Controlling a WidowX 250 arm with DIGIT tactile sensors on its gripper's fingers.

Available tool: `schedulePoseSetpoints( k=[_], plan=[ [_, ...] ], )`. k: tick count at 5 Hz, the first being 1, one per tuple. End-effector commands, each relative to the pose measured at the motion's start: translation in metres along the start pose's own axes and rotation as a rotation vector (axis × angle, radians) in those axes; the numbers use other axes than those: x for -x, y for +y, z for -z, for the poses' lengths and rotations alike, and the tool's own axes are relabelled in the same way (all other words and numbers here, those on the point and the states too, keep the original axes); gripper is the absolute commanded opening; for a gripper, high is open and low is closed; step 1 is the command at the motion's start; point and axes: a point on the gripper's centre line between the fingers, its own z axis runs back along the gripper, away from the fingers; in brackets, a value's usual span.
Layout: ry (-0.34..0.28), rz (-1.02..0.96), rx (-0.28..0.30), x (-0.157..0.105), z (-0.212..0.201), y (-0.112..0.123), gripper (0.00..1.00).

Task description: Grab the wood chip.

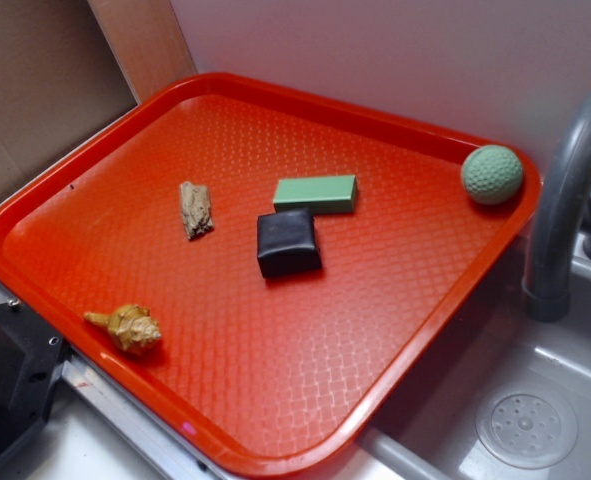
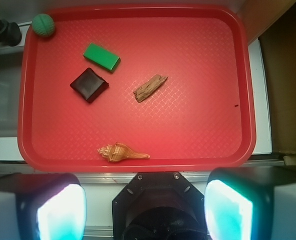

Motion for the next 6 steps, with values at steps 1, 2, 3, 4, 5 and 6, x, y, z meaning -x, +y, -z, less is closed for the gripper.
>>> schedulePoseSetpoints(
  k=[1, 2, 3, 4, 5, 6],
  plan=[
    [0.000, 0.000, 0.000, 0.000, 0.000, 0.000, 1.00],
    [0.060, -0.212, -0.006, -0.028, 0.054, -0.014, 1.00],
    [0.030, -0.440, -0.024, -0.047, 0.093, -0.008, 1.00],
    [0.012, -0.526, -0.010, -0.065, 0.128, -0.011, 1.00],
    [0.035, -0.461, -0.073, -0.084, 0.171, 0.003, 1.00],
    [0.081, -0.466, -0.061, -0.095, 0.198, 0.023, 1.00]
  ],
)
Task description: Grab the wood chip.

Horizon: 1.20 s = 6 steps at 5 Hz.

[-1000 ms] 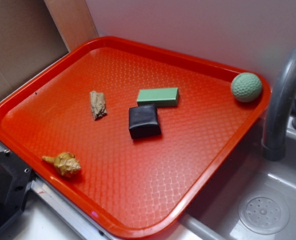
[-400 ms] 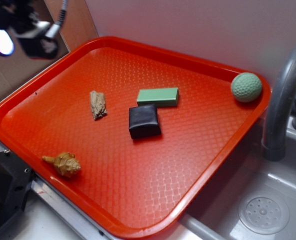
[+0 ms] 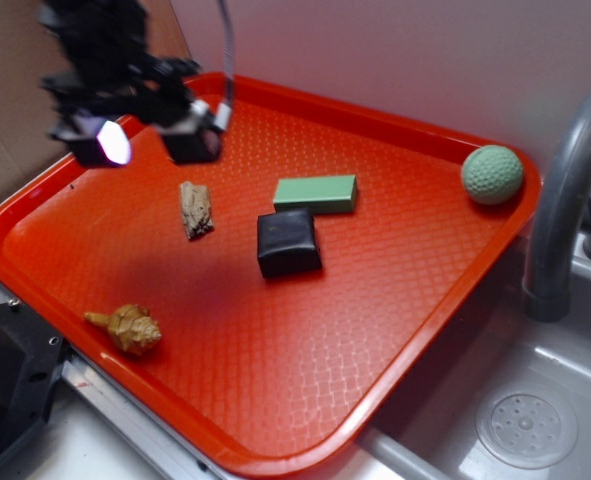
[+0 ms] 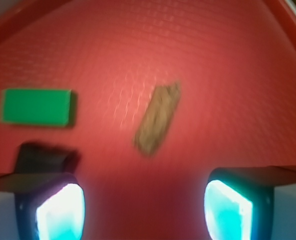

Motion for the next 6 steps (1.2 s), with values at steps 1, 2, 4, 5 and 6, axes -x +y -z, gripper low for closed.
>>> schedulePoseSetpoints(
  k=[1, 2, 4, 5, 6],
  plan=[
    [0.025, -0.093, 0.051, -0.041, 0.026, 0.043, 1.00],
    [0.024, -0.144, 0.057, -0.046, 0.040, 0.046, 1.00],
    [0.087, -0.150, 0.036, -0.047, 0.056, 0.041, 1.00],
    [0.099, -0.172, -0.002, -0.046, 0.057, 0.040, 1.00],
    [0.085, -0.166, -0.002, -0.045, 0.052, 0.040, 1.00]
  ],
)
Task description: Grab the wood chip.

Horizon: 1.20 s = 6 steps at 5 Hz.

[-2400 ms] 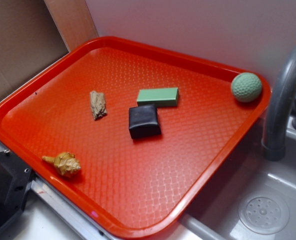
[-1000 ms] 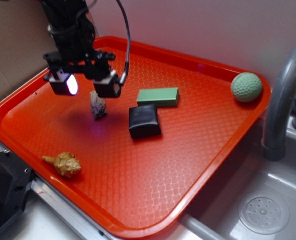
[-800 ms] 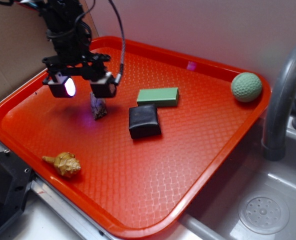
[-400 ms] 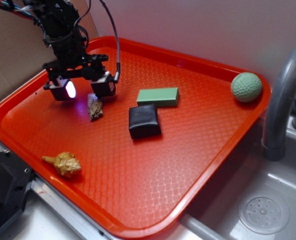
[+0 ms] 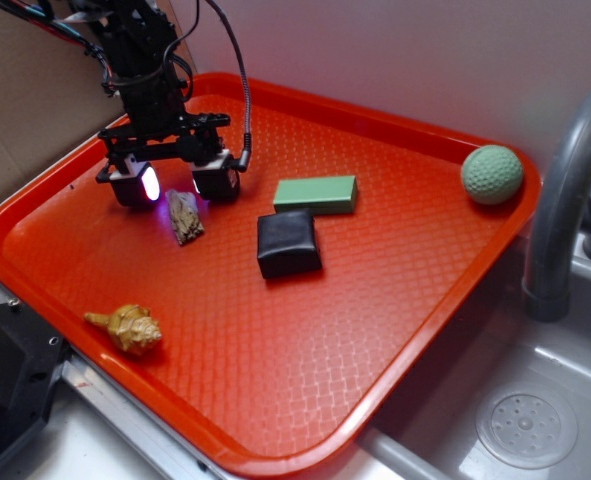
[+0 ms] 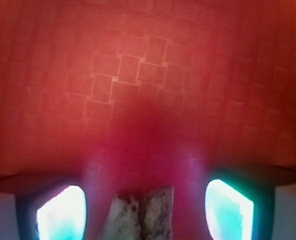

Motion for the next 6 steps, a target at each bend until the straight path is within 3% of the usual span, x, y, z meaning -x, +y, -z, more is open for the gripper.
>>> schedulePoseSetpoints(
  k=[1, 3, 6],
  plan=[
    [0.010, -0.039, 0.011, 0.014, -0.007, -0.001, 1.00],
    [0.023, -0.087, -0.025, 0.039, -0.005, -0.003, 1.00],
    [0.072, -0.081, -0.047, 0.045, 0.004, -0.003, 1.00]
  ],
)
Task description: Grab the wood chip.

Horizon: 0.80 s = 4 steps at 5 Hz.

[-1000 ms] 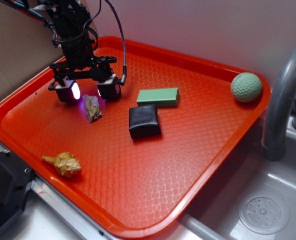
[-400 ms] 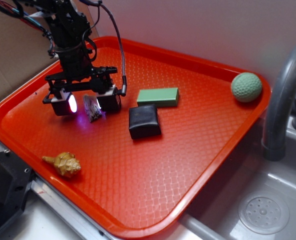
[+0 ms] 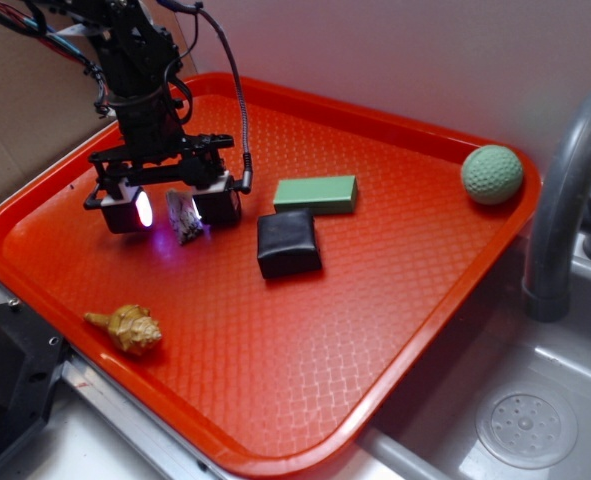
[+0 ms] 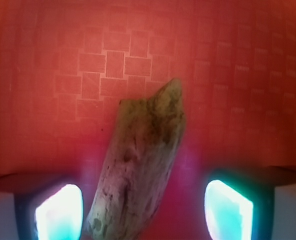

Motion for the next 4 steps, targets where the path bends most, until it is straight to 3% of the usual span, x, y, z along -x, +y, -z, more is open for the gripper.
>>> schedulePoseSetpoints(
  k=[1, 3, 4],
  plan=[
    [0.018, 0.020, 0.002, 0.0024, 0.0031, 0.0018, 1.00],
    [0.042, 0.002, -0.016, -0.0046, 0.0096, -0.0018, 1.00],
    [0.032, 0.024, -0.024, -0.0049, 0.0100, -0.0022, 0.00]
  ],
)
